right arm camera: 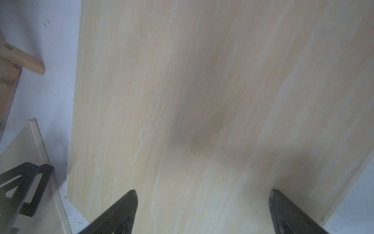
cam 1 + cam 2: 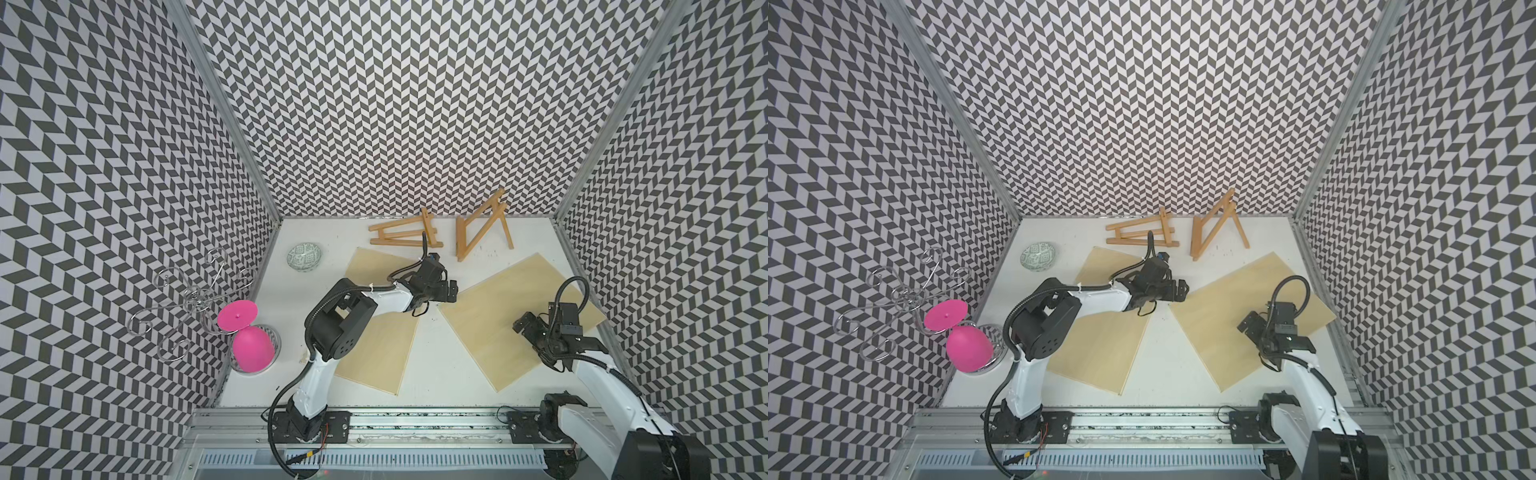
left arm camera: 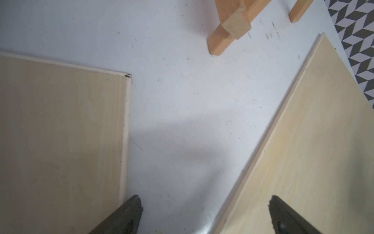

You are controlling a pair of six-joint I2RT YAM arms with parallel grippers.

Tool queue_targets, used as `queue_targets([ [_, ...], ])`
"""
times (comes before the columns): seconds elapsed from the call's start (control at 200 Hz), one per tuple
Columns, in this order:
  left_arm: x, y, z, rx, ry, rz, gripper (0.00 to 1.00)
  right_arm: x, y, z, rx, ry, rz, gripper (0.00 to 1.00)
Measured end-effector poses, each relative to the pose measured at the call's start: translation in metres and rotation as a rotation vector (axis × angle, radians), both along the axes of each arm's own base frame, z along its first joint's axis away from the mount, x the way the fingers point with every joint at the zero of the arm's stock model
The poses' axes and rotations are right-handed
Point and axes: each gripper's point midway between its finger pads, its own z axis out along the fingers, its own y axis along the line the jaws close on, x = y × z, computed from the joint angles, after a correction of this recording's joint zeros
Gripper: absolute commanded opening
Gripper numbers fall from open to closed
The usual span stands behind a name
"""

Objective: Assemble the easel
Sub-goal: Adjust the drawing board at the center of the board.

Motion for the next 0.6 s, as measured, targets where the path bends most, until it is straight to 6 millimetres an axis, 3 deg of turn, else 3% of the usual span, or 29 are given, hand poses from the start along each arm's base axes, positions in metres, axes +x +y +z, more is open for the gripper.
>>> queue_targets([
  [0.19, 0.021, 0.017, -0.001, 0.026, -0.016, 0.053, 1.00, 0.000, 0.006, -0.001, 0.003, -0.017, 0.022, 0.99],
  [0.33, 0.035, 0.030, 0.002, 0.029, -0.012, 0.086, 1.00, 0.004, 0.024, 0.000, 0.042, -0.052, 0.062, 0.99],
  [0.491, 0.035, 0.030, 0.007, 0.025, -0.005, 0.092, 1.00, 0.009, 0.062, 0.005, 0.144, -0.086, 0.138, 0.99],
  [0.596, 0.029, 0.027, 0.015, 0.018, 0.002, 0.086, 1.00, 0.012, 0.070, 0.008, 0.153, -0.070, 0.153, 0.99],
])
